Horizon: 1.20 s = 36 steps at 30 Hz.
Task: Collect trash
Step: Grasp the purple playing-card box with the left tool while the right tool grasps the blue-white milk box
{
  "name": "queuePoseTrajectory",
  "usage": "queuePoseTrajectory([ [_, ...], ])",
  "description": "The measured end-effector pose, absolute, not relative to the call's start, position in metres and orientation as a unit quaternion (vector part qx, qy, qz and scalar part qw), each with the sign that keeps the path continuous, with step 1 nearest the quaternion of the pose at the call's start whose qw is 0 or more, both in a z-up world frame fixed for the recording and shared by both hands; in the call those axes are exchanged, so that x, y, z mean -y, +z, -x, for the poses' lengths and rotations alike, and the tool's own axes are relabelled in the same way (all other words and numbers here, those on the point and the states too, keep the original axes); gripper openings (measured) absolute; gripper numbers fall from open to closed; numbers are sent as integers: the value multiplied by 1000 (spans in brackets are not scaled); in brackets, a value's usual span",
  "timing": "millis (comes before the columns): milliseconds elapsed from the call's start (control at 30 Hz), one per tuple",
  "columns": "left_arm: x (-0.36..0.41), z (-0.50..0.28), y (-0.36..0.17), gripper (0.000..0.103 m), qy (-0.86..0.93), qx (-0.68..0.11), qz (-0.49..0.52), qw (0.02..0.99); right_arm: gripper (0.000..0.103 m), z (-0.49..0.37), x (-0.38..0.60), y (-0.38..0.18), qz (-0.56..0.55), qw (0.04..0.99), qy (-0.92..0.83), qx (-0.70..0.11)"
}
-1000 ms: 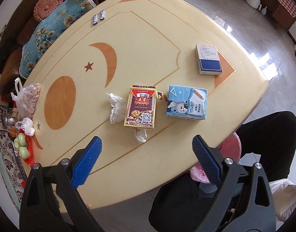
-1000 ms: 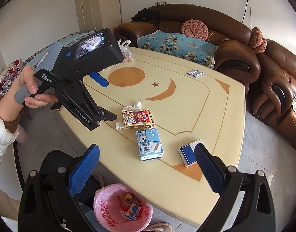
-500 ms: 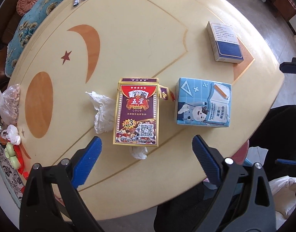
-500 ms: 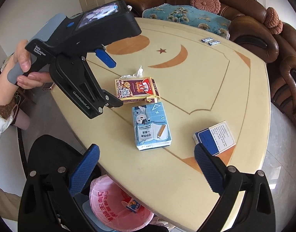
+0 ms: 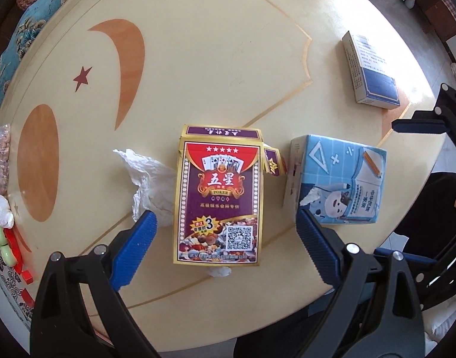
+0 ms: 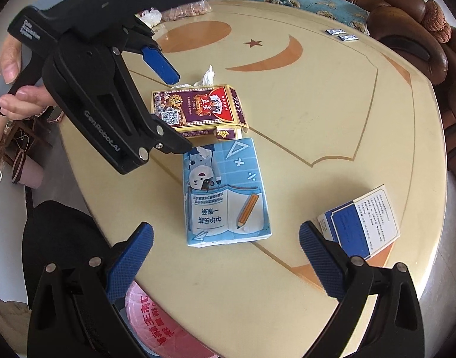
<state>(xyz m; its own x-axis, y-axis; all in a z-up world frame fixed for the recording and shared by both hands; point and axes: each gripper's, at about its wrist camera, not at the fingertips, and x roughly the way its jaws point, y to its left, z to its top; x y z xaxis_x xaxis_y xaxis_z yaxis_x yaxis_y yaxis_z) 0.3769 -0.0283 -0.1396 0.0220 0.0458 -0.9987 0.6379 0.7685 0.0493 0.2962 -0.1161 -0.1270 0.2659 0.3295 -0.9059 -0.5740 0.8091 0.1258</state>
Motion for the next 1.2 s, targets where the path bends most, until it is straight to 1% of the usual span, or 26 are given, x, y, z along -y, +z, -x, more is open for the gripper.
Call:
queuePoseTrajectory([
  [267,32,-377,-140,92,-247,-663,-251,661,96,-307,108,-145,107,778,294,-545],
  [500,33,-377,-147,92,-257,-669,-232,658,96,-311,105,-154,110,785,286,-538],
  [567,30,-376,-147,92,-260,-668,-232,657,89,-313,106,-158,104,787,285,-538],
  [633,28,-373,-148,92,-266,-669,-231,655,78,-315,107,-162,100,781,286,-546],
  [1133,3,-379,-153,92,-279,-669,-199,660,77,-316,110,-167,97,784,284,-544],
  [1200,0,-379,-151,89,-286,-667,-194,660,76,-315,108,-167,97,785,284,-542],
])
